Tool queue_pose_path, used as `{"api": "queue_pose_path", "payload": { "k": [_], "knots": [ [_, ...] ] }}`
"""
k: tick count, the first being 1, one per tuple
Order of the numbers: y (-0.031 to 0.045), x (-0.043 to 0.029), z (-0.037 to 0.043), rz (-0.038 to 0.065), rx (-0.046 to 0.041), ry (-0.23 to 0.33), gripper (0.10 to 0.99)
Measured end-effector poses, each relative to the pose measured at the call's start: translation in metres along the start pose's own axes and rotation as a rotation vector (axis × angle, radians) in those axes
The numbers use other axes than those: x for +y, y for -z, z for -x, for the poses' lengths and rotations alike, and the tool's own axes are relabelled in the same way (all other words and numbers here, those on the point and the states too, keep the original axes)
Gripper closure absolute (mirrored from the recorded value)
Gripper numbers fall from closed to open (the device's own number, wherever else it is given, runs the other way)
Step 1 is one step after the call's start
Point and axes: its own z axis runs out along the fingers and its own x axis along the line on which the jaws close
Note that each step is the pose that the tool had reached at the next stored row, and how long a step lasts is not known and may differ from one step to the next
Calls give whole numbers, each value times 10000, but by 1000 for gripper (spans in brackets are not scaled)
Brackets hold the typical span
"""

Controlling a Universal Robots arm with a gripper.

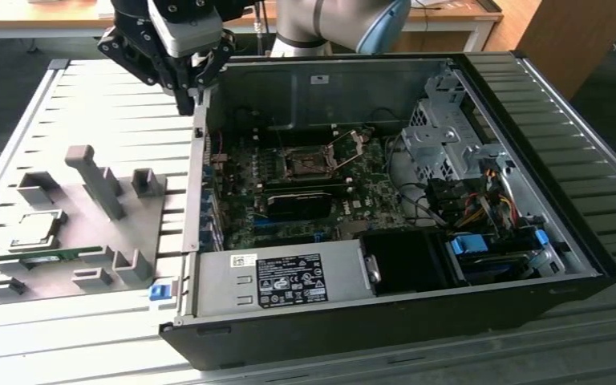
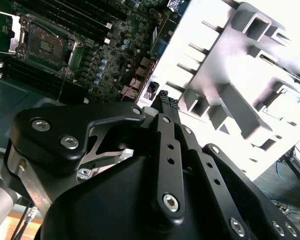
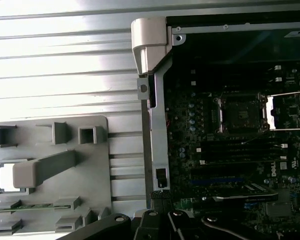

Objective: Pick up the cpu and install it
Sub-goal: 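Reach for the cpu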

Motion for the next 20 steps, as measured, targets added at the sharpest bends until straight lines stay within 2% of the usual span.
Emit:
{"api": "queue_pose_path", "payload": {
  "k": [20],
  "knots": [
    [-23, -10, -123, -4, 60, -2, 980]
  ]
}}
